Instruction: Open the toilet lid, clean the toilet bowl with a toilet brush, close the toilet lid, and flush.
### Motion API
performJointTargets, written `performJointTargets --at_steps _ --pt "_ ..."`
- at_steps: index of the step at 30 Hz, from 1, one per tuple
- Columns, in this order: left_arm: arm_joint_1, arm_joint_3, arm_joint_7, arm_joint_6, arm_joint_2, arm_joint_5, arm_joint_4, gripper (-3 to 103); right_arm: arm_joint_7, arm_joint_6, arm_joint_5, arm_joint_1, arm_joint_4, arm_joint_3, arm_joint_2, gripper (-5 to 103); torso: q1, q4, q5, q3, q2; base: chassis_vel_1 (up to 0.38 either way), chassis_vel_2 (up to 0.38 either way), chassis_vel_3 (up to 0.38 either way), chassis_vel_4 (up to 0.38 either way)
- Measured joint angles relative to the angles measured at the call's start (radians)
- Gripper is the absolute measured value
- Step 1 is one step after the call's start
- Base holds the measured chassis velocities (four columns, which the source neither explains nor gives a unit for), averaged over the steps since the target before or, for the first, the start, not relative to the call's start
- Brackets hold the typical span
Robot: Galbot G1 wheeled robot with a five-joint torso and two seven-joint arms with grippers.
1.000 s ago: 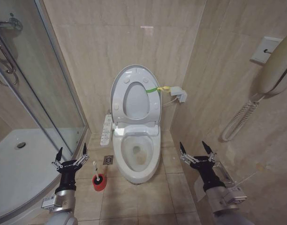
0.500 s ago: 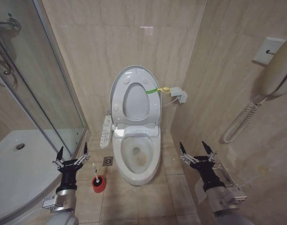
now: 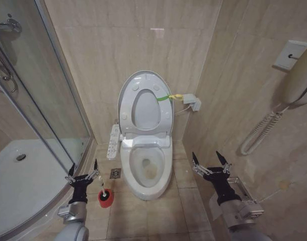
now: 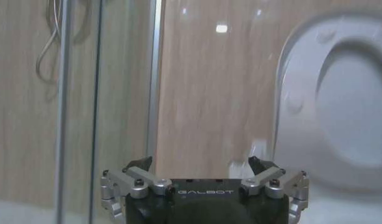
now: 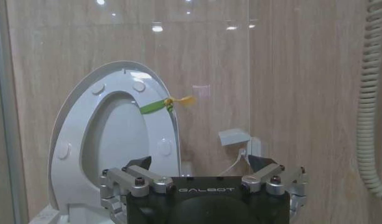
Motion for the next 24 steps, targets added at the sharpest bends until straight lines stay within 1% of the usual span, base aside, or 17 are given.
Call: performJointTargets --at_steps 2,3,5,6,7,9,10,11,15,16,17,18,20,21,24 --pt "-0.033 0.014 -0.011 -0.021 0.01 0.013 0.104 100 0.0 0.0 0.0 0.0 0.0 0.0 0.0 100 0.0 0.0 -0.0004 0.0 0.0 0.0 0.0 0.0 0.0" --pt "-0.033 0.014 -0.011 -0.021 0.01 0.013 0.104 100 0.0 0.0 0.0 0.0 0.0 0.0 0.0 100 0.0 0.0 -0.0004 0.0 0.0 0.0 0.0 0.0 0.0" --pt "-0.07 0.027 -0.012 -0.058 0.018 0.027 0.203 101 0.0 0.0 0.0 0.0 0.0 0.0 0.0 100 0.0 0.0003 -0.0002 0.0 0.0 0.0 0.0 0.0 0.0" --pt "-0.088 0.036 -0.01 -0.072 0.02 0.027 0.249 101 0.0 0.0 0.0 0.0 0.0 0.0 0.0 100 0.0 -0.0001 -0.0001 0.0 0.0 0.0 0.0 0.0 0.0" --pt "-0.088 0.036 -0.01 -0.072 0.02 0.027 0.249 101 0.0 0.0 0.0 0.0 0.0 0.0 0.0 100 0.0 -0.0001 -0.0001 0.0 0.0 0.0 0.0 0.0 0.0" --pt "-0.116 0.054 -0.002 -0.09 0.019 0.02 0.323 101 0.0 0.0 0.0 0.0 0.0 0.0 0.0 100 0.0 0.0001 -0.0005 0.0 0.0 0.0 0.0 0.0 0.0" --pt "-0.143 0.066 0.017 -0.114 0.013 0.015 0.389 89 0.0 0.0 0.0 0.0 0.0 0.0 0.0 100 0.0 0.0 -0.0002 0.0 0.0 0.0 0.0 0.0 0.0" --pt "-0.143 0.066 0.017 -0.114 0.013 0.015 0.389 89 0.0 0.0 0.0 0.0 0.0 0.0 0.0 100 0.0 0.0 -0.0002 0.0 0.0 0.0 0.0 0.0 0.0" --pt "-0.207 0.091 0.056 -0.163 -0.002 0.015 0.527 89 0.0 0.0 0.0 0.0 0.0 0.0 0.0 100 0.0 0.0 -0.0002 0.0 0.0 0.0 0.0 0.0 0.0" --pt "-0.207 0.091 0.056 -0.163 -0.002 0.015 0.527 89 0.0 0.0 0.0 0.0 0.0 0.0 0.0 100 0.0 0.0 -0.0002 0.0 0.0 0.0 0.0 0.0 0.0" --pt "-0.224 0.095 0.062 -0.17 -0.005 0.015 0.558 89 0.0 0.0 0.0 0.0 0.0 0.0 0.0 100 0.0 0.0 -0.0002 0.0 0.0 0.0 0.0 0.0 0.0" --pt "-0.242 0.098 0.066 -0.175 -0.007 0.015 0.591 85 0.0 0.0 0.0 0.0 0.0 0.0 0.0 100 0.0 0.0 -0.0003 0.0 0.0 0.0 0.0 0.0 0.0" --pt "-0.281 0.101 0.076 -0.184 -0.007 0.015 0.65 85 0.0 0.0 0.0 0.0 0.0 0.0 0.0 100 0.0 -0.0001 -0.0001 0.0 0.0 0.0 0.0 0.0 0.0" --pt "-0.281 0.101 0.076 -0.184 -0.007 0.015 0.65 85 0.0 0.0 0.0 0.0 0.0 0.0 0.0 100 0.0 -0.0001 -0.0001 0.0 0.0 0.0 0.0 0.0 0.0" --pt "-0.336 0.105 0.097 -0.196 -0.005 0.012 0.742 85 0.0 0.0 0.0 0.0 0.0 0.0 0.0 100 0.0 0.0001 -0.0002 0.0 0.0 0.0 0.0 0.0 0.0"
